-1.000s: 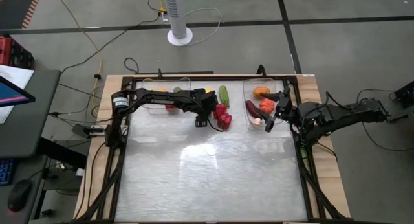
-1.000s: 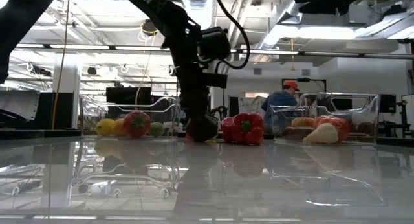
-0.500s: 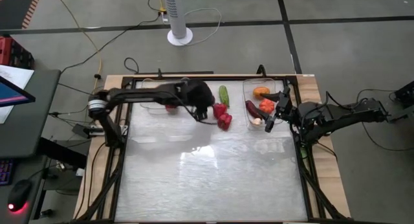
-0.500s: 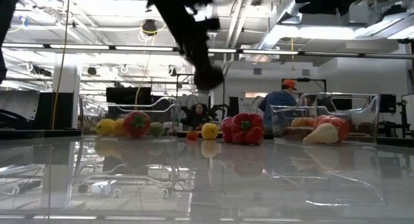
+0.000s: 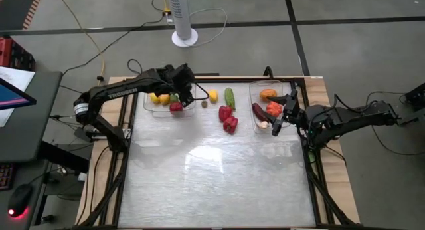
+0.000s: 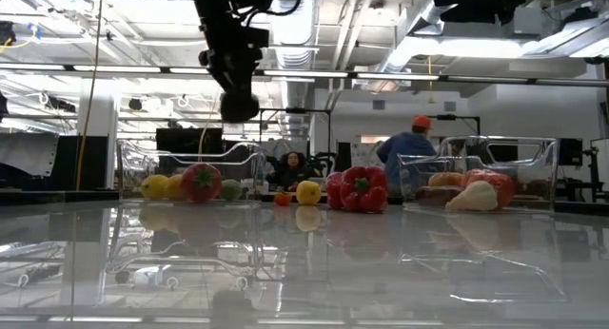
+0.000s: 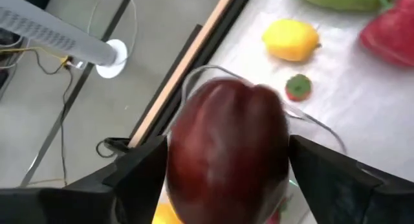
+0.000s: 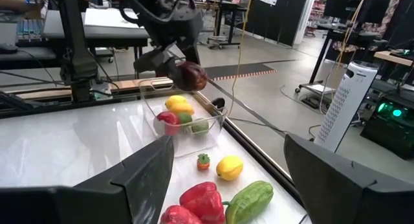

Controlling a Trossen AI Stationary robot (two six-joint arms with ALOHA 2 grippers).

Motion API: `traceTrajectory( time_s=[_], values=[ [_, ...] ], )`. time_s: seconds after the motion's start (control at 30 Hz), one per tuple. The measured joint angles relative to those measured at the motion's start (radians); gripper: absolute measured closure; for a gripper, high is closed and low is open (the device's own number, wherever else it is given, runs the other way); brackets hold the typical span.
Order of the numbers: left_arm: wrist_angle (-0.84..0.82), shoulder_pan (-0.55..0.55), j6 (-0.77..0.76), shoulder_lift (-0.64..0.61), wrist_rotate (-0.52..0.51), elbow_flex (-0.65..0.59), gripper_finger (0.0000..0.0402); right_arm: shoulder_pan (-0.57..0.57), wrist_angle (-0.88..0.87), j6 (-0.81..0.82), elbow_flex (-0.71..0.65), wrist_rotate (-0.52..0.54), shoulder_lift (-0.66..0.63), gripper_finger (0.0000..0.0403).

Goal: Sort produce into baskets
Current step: Put the red apple into the right transparent bin, then put the orange persimmon into the left transparent bin

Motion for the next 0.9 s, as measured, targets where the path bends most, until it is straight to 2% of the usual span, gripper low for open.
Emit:
traceTrajectory(
  time_s=[0.27,0.47,0.67,0.9],
  values=[
    [0.036,0.001,0.015,0.0,0.002,-0.032,0.0058,0.0,0.0,0.0,0.0,0.0,0.0,0.0084],
    [0.165,-0.026,0.057,0.023,0.135,-0.033,0.0066,0.0,0.018,-0.004,0.0,0.0,0.002,0.0084],
    [0.2,-0.062,0.143,0.159,0.146,-0.02,0.0093,-0.001,0.034,-0.014,0.0,0.0,0.002,0.0084],
    [0.183,-0.091,0.243,0.325,0.107,0.099,0.0115,-0.001,0.035,-0.033,0.0,-0.001,0.002,0.0084]
  ],
)
